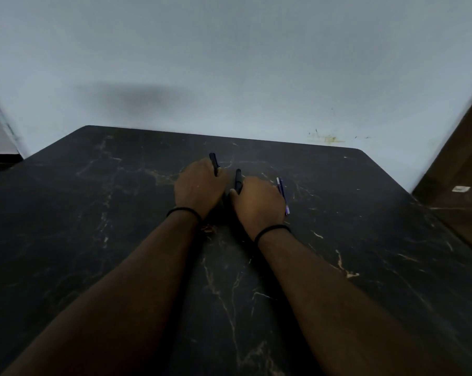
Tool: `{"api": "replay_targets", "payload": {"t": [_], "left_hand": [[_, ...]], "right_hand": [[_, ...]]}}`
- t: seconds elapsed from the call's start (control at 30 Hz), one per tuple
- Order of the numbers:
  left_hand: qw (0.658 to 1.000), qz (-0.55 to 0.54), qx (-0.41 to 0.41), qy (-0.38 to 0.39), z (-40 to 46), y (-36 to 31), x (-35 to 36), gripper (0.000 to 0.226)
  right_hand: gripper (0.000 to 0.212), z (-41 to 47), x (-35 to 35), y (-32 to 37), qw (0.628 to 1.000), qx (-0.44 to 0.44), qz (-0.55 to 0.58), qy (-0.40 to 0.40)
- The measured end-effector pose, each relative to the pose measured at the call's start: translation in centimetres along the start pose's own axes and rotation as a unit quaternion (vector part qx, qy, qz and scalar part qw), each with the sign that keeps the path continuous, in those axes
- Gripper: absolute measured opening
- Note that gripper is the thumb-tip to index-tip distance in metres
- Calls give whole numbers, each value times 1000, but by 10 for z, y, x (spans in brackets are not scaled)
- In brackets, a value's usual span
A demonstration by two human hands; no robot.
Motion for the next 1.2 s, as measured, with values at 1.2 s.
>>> {"api": "replay_targets", "payload": {"t": [1.2], "left_hand": [[972, -199, 84, -94, -19, -24, -16, 33]], "right_hand": [[13, -20, -26, -14, 896, -55, 440, 11]]}}
Point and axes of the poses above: each hand's wrist, its own z-axis towards the middle knuckle, its own x-axis out of the palm, y = z × x, the point moved 6 cm from there along z, towards the middle knuckle, and after that the axes turned 2 degrees about z, right-handed, at the moved point
